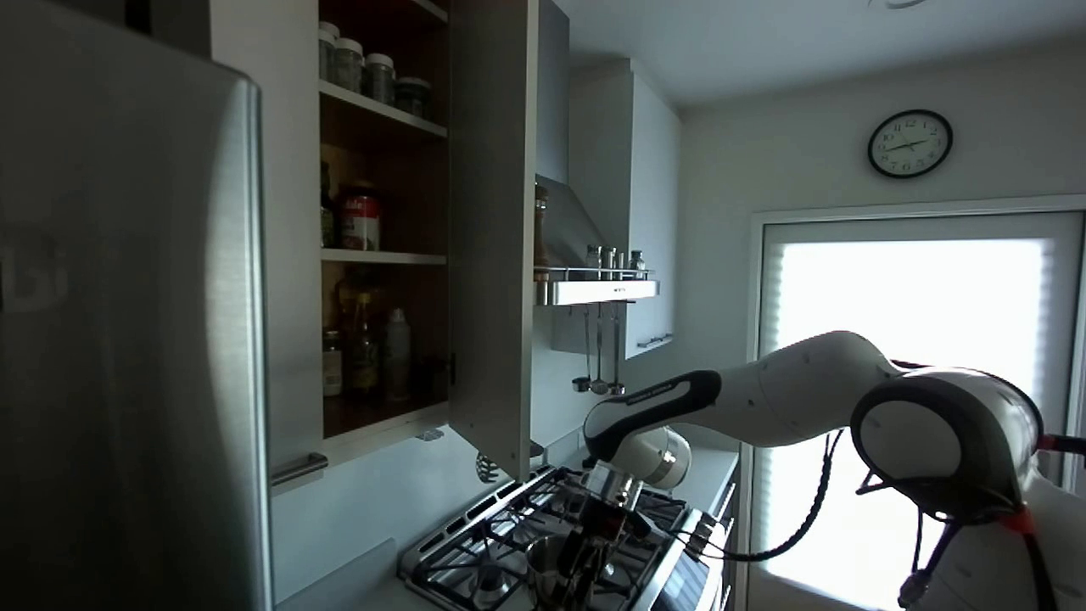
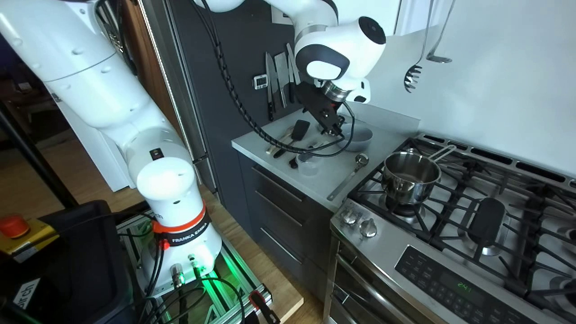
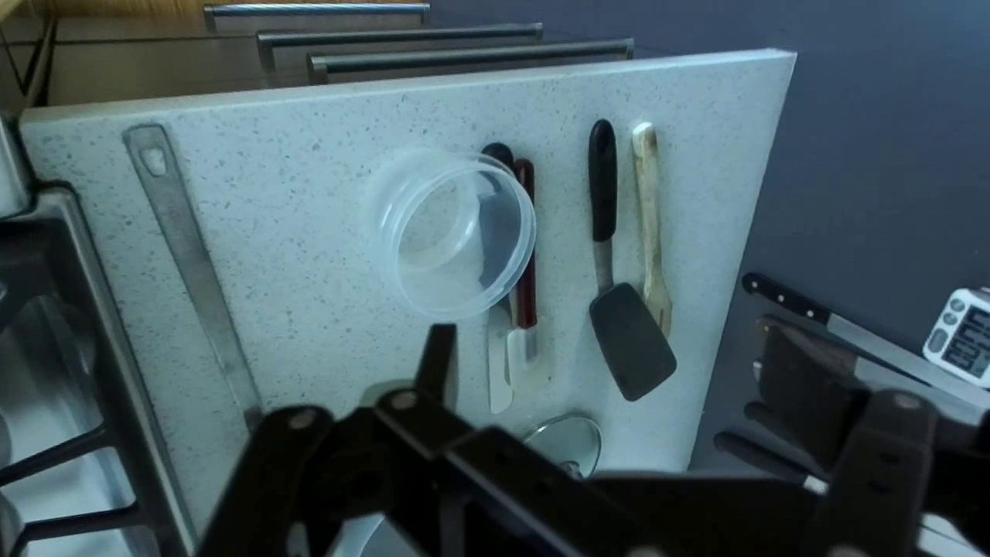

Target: Open the right door of the upper cabinet then put the clear container in the cabinet and close the cabinet door.

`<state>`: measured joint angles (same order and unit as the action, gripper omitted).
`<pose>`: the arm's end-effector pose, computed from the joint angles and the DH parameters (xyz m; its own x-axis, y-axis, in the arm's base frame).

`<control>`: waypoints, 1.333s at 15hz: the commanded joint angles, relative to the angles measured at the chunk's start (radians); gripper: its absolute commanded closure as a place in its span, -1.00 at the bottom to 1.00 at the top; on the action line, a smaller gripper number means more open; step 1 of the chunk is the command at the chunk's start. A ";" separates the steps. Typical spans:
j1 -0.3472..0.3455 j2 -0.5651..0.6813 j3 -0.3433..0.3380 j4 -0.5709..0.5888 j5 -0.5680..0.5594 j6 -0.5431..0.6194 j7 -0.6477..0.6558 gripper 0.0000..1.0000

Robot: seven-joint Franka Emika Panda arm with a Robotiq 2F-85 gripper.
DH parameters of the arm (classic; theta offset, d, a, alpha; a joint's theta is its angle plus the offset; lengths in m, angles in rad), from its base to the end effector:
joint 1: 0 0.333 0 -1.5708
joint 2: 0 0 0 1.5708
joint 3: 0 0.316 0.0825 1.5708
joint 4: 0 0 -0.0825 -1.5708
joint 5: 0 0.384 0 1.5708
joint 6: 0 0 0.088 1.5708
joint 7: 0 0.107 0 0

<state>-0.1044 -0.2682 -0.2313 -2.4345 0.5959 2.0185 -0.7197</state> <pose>0.4233 -0.1136 0.4009 0.9856 0.0383 0.1646 0.1220 -0.8351 -0.5365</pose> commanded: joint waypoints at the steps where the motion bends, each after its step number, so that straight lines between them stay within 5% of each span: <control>1: 0.024 -0.005 0.031 -0.070 -0.022 0.084 -0.076 -1.00; 8: 0.068 0.040 0.070 -0.201 0.007 0.492 -0.115 -1.00; 9: 0.065 0.022 0.057 -0.172 -0.008 0.419 -0.084 -1.00; 13: 0.077 0.042 0.060 -0.191 -0.007 0.473 -0.089 -1.00; 16: 0.075 0.078 0.080 -0.169 -0.110 0.461 -0.053 -1.00; 20: 0.119 0.144 0.109 -0.176 -0.056 0.621 -0.008 -1.00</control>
<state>-0.0159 -0.1870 -0.1405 -2.6162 0.5166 2.5368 -0.7889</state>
